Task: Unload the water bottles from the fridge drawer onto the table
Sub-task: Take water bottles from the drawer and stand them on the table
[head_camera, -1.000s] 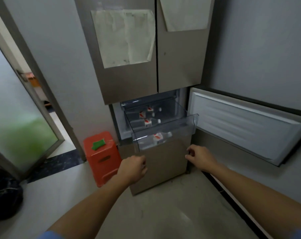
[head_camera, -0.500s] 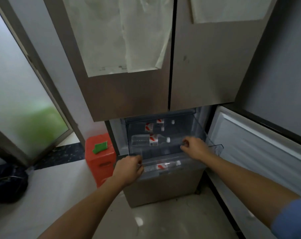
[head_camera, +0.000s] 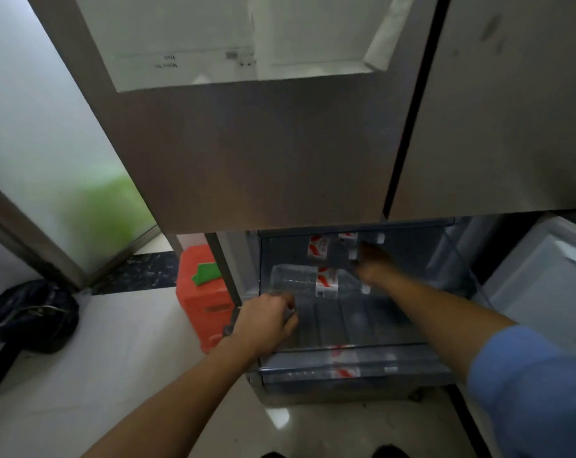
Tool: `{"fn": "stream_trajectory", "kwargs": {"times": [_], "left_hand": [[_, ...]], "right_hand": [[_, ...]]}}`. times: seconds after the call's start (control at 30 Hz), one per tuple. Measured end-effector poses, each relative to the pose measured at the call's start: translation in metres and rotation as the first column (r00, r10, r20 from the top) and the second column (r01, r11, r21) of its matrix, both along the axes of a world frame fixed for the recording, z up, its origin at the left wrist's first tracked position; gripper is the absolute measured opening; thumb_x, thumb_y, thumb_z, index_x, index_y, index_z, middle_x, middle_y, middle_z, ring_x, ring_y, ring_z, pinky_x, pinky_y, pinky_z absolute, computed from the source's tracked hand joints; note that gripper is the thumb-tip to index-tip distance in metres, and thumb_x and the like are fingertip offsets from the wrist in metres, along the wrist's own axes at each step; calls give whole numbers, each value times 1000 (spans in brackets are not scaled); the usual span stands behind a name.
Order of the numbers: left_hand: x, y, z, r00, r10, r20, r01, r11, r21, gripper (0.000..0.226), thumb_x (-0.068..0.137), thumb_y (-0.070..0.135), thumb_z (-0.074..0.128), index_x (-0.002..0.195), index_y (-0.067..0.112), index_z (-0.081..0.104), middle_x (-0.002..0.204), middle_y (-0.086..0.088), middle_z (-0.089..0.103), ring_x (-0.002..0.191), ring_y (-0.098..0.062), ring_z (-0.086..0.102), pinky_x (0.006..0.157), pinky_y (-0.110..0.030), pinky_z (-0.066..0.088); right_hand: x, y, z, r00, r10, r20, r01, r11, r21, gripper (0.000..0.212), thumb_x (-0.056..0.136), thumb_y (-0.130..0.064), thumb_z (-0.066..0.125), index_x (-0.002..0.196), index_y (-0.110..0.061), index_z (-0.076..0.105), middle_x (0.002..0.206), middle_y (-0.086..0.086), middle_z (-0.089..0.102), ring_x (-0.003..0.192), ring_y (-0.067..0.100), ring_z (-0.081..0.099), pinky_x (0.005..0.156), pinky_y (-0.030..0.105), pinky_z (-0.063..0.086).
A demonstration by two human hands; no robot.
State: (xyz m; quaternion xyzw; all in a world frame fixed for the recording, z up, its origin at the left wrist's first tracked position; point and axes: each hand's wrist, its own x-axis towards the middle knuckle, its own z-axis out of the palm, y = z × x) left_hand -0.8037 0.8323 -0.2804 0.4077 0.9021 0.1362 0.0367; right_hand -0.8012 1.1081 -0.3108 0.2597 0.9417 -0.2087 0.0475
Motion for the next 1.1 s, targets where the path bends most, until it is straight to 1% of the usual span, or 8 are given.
{"fn": "stream_trajectory", "kwargs": {"times": [0.17, 0.3, 0.5, 0.6, 0.73, 0.83, 1.0, 1.1], "left_hand": [[-18, 14, -13, 997, 47, -53, -46, 999, 10, 26, 92, 39, 51, 109, 20, 57, 101, -3, 66, 90, -22, 63, 77, -37, 52], [-18, 27, -20, 997, 76, 2, -75, 996, -53, 28, 92, 38, 53, 111, 18, 56, 104, -7, 66, 94, -26, 62, 80, -36, 50], [-13, 53, -17, 986, 144, 88, -128, 979, -161, 27, 92, 37, 54, 113, 21, 54, 107, -8, 63, 94, -24, 60, 85, -37, 50], [-7, 82, -15, 994, 92, 66, -80, 983, -167, 31, 91, 37, 55, 118, 22, 52, 118, -7, 58, 98, -23, 58, 85, -38, 49], [-11, 120, -21, 999, 47, 11, -44, 974, -221, 53, 88, 35, 59, 135, 18, 42, 140, -8, 45, 124, -27, 43, 101, -39, 38], [-20, 142, -32, 1000, 28, -7, -28, 953, -302, 59, 84, 35, 62, 136, 17, 41, 141, -9, 43, 127, -27, 39, 104, -39, 33], [-29, 162, -57, 998, -13, -59, -8, 941, -337, 69, 83, 48, 60, 141, 22, 32, 145, -7, 39, 129, -27, 39, 108, -40, 28], [-27, 167, -62, 980, -67, -187, -15, 912, -410, 64, 83, 52, 58, 137, 25, 36, 140, -9, 40, 126, -30, 38, 103, -45, 27]], "right_hand": [[-41, 18, -38, 991, 131, -20, -132, 991, -35, 54, 93, -40, 51, 143, -24, 37, 140, 13, 49, 115, 34, 55, 92, 39, 47], [-40, 30, -55, 981, 188, -39, -189, 982, -11, 59, 88, -54, 48, 141, -31, 38, 134, 10, 55, 108, 32, 59, 78, 31, 44], [-17, 51, -47, 971, 197, 133, -194, 980, -29, 63, 83, -65, 54, 132, -26, 50, 131, 8, 58, 112, 29, 58, 90, 36, 48], [4, 67, -46, 961, 194, 196, -191, 981, -36, 58, 87, -59, 54, 130, -20, 51, 130, 9, 58, 113, 29, 58, 90, 36, 48], [34, 93, -42, 967, 164, 195, -153, 986, -70, 45, 91, -42, 55, 126, -14, 55, 128, 13, 59, 111, 30, 59, 83, 30, 46], [53, 109, -40, 959, 162, 231, -146, 986, -85, 44, 86, -36, 65, 122, -12, 58, 125, 13, 61, 107, 29, 60, 86, 30, 48], [61, 115, -47, 952, 144, 269, -125, 988, -89, 42, 82, -30, 68, 119, -12, 58, 120, 10, 63, 103, 27, 61, 76, 24, 44], [63, 116, -48, 972, 136, 193, -96, 975, -203, 53, 79, -34, 73, 124, -15, 54, 122, 5, 62, 105, 25, 60, 85, 31, 49]]}}
